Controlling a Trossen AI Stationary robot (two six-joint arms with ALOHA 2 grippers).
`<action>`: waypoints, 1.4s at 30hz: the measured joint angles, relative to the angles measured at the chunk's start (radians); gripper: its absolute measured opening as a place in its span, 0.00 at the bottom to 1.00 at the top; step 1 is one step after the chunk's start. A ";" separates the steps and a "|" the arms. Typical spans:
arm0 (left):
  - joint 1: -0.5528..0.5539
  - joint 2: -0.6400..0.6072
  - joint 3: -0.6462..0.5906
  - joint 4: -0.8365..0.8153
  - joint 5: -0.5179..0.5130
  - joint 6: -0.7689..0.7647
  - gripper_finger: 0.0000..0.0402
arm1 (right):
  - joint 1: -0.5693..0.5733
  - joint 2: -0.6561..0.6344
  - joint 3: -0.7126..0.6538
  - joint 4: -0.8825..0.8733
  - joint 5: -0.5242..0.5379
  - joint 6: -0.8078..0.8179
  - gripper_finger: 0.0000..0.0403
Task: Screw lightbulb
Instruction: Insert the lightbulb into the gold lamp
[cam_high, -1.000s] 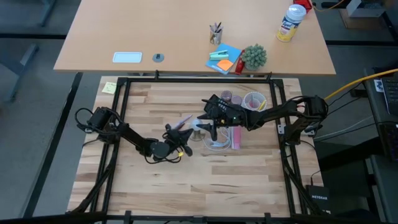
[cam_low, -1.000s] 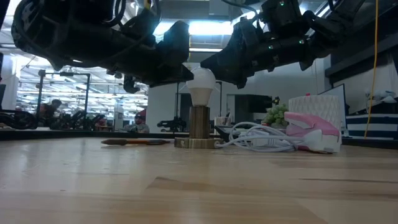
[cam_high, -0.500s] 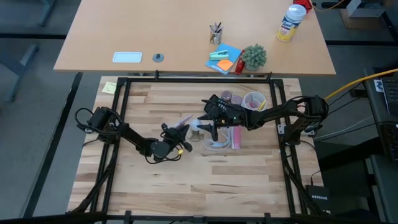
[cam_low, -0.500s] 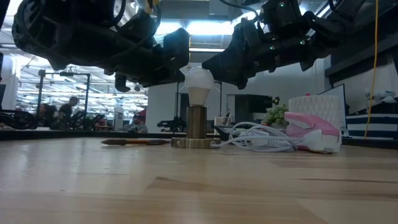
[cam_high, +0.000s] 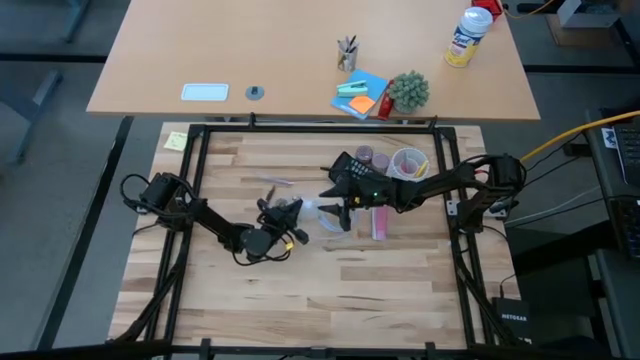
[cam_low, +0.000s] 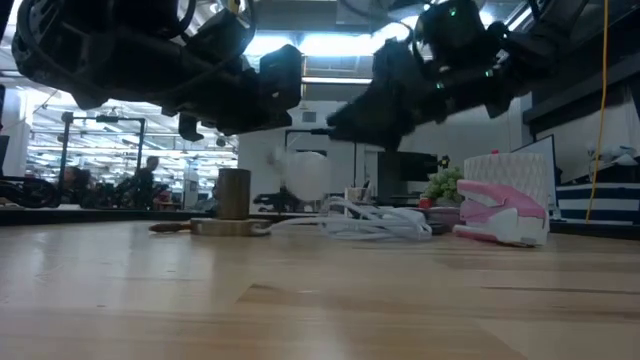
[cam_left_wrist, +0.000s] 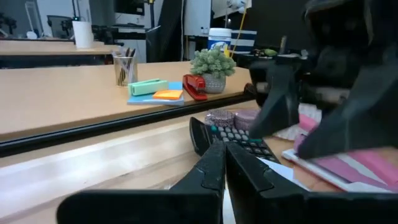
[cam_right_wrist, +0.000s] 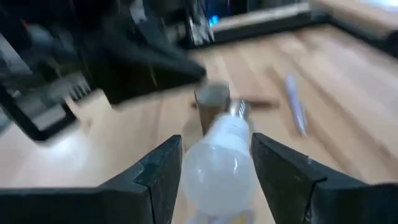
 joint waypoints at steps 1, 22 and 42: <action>0.000 0.000 0.000 -0.002 0.000 -0.002 0.01 | 0.000 0.004 -0.002 -0.013 0.001 0.000 0.49; 0.033 0.000 0.000 -0.001 0.011 0.242 0.10 | -0.001 0.000 0.000 0.002 -0.001 -0.002 0.49; 0.268 -0.314 0.000 -0.196 0.279 0.528 0.36 | 0.000 -0.002 0.001 -0.134 -0.077 -0.001 0.49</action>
